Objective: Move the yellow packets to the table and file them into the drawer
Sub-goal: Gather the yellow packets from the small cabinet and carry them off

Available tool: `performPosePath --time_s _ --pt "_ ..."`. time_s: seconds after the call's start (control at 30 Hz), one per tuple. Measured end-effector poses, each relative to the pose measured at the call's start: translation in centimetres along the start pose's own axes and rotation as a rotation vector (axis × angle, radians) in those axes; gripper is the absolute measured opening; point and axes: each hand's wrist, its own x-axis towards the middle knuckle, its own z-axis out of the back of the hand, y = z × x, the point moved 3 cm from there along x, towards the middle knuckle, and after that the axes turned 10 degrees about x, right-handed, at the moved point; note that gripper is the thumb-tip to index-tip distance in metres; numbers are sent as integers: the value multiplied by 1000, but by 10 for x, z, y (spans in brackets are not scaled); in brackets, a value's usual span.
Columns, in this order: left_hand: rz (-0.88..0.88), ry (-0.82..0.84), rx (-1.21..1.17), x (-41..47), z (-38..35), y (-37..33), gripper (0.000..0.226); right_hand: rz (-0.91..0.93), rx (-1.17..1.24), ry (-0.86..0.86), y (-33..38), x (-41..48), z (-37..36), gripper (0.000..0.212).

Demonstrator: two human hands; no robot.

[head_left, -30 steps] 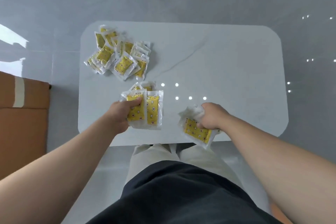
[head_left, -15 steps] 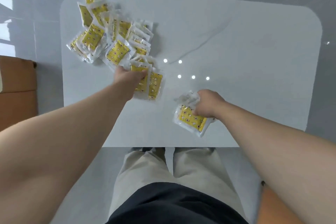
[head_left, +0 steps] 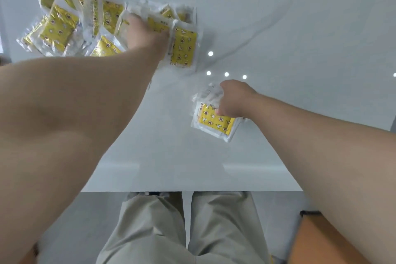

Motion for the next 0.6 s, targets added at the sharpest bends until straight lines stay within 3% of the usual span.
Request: performPosePath --time_s 0.2,0.37,0.6 --pt "-93 -45 247 1 -5 1 62 28 -58 -5 4 23 11 23" --pt "44 -42 218 17 -9 3 70 114 -124 1 18 39 13 28" --pt "56 -34 231 20 -10 7 79 145 -146 14 27 47 5 42"
